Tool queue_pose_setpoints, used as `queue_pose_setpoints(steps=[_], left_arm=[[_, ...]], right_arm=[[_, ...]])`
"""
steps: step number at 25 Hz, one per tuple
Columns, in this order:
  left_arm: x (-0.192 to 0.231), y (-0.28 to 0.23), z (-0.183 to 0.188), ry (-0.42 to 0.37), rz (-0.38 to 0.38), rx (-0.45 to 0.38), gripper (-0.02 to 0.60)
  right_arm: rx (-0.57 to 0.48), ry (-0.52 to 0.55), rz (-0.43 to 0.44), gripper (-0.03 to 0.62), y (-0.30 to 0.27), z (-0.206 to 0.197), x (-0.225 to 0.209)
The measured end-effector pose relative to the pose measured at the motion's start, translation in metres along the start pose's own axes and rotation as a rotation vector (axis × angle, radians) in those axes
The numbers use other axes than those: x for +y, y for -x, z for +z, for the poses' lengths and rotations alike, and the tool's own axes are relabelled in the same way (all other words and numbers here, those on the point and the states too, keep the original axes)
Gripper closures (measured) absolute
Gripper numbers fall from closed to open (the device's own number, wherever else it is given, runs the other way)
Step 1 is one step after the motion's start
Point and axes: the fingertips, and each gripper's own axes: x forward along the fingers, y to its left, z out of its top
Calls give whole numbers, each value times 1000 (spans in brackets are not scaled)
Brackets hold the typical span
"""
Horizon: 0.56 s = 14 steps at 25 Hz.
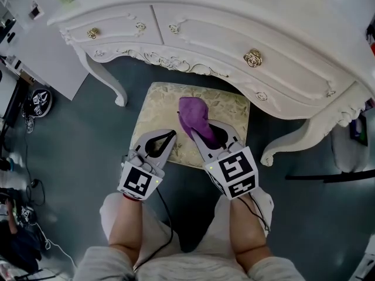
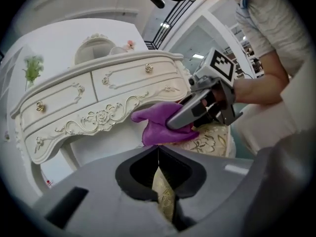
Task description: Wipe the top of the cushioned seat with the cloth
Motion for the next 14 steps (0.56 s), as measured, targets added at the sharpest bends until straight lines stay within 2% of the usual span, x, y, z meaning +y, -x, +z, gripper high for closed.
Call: queue_pose_setpoints(steps=[14], left_arm=[[-3, -5, -2, -31, -4, 7, 568]], right_arm=[[-13, 16, -2, 507, -1, 2, 1]])
